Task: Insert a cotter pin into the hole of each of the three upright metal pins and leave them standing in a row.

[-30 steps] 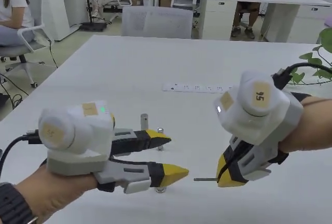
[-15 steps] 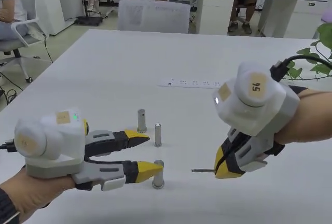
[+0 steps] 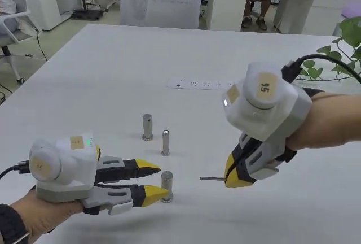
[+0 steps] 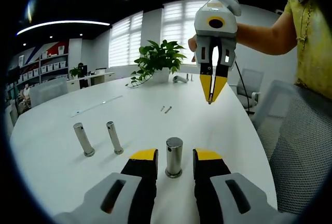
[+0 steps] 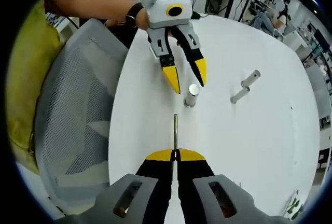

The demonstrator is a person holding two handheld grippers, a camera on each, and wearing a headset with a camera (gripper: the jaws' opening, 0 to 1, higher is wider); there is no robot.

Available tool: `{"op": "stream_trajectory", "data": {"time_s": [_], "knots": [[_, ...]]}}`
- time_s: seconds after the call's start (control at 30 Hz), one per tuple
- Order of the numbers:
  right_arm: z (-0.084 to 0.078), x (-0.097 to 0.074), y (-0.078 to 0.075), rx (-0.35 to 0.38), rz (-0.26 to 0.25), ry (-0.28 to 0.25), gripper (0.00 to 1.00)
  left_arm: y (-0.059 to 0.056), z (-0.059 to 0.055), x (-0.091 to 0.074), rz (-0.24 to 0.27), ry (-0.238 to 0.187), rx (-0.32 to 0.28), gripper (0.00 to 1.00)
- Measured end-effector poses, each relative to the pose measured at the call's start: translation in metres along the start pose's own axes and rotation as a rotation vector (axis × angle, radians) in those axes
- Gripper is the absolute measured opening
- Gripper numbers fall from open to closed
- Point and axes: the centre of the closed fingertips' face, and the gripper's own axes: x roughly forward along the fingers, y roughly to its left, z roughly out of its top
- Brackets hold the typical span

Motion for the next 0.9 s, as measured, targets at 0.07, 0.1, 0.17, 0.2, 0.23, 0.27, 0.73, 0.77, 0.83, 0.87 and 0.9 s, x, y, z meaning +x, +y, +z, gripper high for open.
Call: {"op": "stream_trajectory", "data": {"time_s": [0.07, 0.1, 0.17, 0.2, 0.23, 0.27, 0.73, 0.77, 0.83, 0.87, 0.9], "knots": [[0.001, 0.003, -0.002, 0.011, 0.002, 0.003, 0.02, 0.000, -0.002, 0.002, -0.009, 0.005, 0.004, 0.24], [0.002, 0.004, -0.003, 0.012, 0.001, 0.003, 0.02, 0.000, -0.002, 0.004, -0.014, 0.005, 0.004, 0.24], [0.004, 0.008, -0.006, 0.021, 0.001, 0.007, 0.02, 0.001, -0.004, 0.005, -0.018, 0.008, 0.006, 0.23], [0.005, 0.009, -0.007, 0.022, -0.003, 0.007, 0.02, 0.001, -0.005, 0.006, -0.021, 0.008, 0.005, 0.22], [0.006, 0.011, -0.009, 0.028, -0.005, 0.006, 0.02, 0.002, -0.006, 0.007, -0.024, 0.010, 0.005, 0.21], [0.007, 0.013, -0.009, 0.030, -0.003, 0.008, 0.03, 0.002, -0.006, 0.008, -0.025, 0.010, 0.005, 0.21], [0.013, 0.036, -0.014, 0.057, 0.005, 0.026, 0.03, 0.005, -0.015, 0.013, -0.044, 0.016, 0.015, 0.15], [0.013, 0.038, -0.014, 0.057, 0.004, 0.027, 0.03, 0.005, -0.015, 0.014, -0.046, 0.016, 0.014, 0.15], [0.012, 0.040, -0.016, 0.066, 0.003, 0.031, 0.03, 0.005, -0.017, 0.014, -0.048, 0.019, 0.018, 0.14], [0.012, 0.041, -0.016, 0.066, -0.002, 0.034, 0.03, 0.005, -0.017, 0.014, -0.046, 0.019, 0.020, 0.13], [0.012, 0.041, -0.018, 0.074, -0.009, 0.033, 0.03, 0.005, -0.017, 0.015, -0.049, 0.017, 0.018, 0.13]]}}
